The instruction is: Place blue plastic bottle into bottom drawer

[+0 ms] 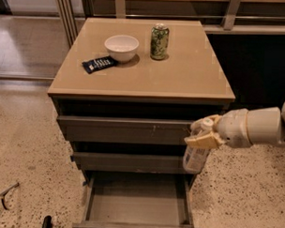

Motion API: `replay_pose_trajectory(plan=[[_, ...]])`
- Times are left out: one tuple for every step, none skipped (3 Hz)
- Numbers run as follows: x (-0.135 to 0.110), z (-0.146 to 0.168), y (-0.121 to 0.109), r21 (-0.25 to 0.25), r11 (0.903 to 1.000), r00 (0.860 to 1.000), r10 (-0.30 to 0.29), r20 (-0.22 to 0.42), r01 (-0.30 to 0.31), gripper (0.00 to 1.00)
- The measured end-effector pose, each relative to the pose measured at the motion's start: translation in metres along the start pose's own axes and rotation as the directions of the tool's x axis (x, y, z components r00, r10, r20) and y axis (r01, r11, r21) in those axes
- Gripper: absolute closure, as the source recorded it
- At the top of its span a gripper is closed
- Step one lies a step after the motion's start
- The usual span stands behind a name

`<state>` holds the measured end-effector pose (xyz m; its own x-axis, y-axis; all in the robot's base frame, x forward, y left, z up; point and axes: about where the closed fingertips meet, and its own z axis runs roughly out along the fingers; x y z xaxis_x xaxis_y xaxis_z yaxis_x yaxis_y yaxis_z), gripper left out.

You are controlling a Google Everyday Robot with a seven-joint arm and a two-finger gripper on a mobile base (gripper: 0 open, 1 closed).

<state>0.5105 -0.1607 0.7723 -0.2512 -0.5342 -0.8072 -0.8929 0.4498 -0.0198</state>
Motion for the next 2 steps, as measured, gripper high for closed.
replay_pose_trajectory(plan=[[0.084,0.058,0.007,-0.054,0.9952,0.995,0.085,0.049,-0.082,1.0],[0.148,0.103,0.015,-0.132,0.981,0.987,0.15,0.052,-0.142,1.0]])
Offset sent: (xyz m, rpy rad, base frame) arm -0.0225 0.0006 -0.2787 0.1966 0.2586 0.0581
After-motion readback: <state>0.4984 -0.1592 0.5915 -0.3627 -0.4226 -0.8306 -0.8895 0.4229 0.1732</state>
